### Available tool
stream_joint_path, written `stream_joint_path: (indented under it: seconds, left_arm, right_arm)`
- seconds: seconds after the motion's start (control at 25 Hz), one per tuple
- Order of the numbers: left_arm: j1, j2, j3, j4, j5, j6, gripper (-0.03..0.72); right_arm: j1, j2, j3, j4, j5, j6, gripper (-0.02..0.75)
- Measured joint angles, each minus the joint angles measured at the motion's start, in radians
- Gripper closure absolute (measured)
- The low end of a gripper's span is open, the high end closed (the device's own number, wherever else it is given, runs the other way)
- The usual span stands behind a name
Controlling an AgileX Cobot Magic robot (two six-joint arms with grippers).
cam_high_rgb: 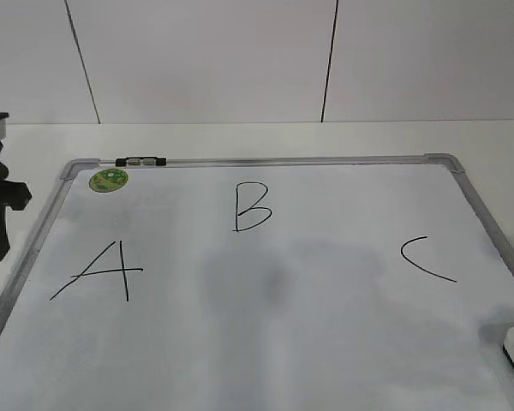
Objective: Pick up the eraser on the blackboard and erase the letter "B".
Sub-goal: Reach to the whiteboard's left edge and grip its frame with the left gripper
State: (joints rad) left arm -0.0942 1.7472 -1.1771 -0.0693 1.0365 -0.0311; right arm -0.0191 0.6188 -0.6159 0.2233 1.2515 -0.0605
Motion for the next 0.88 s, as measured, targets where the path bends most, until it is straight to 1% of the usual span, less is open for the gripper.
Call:
stream_joint_path:
  seconds: [0.16,0.4,0.76,0.88]
  left_arm:
    - [0.000,0.087,-0.028,0.000,-0.037,0.014,0.447]
    - [0.000,0.157,-0.040,0.000,-0.091,0.019,0.447]
    - [0.000,0.181,-0.042,-0.002,-0.120,0.031,0.447]
    - [0.000,0.181,-0.042,-0.003,-0.122,0.031,0.468]
  right_arm:
    - [0.000,0.000,0.000,0.000,0.000,0.000,0.208]
    - [0.000,0.000,0.000,0.000,0.000,0.000,0.207]
    - [0.000,0.000,0.000,0.000,0.000,0.000,0.208]
    - [0.000,0.000,0.000,0.000,0.000,0.000,0.208]
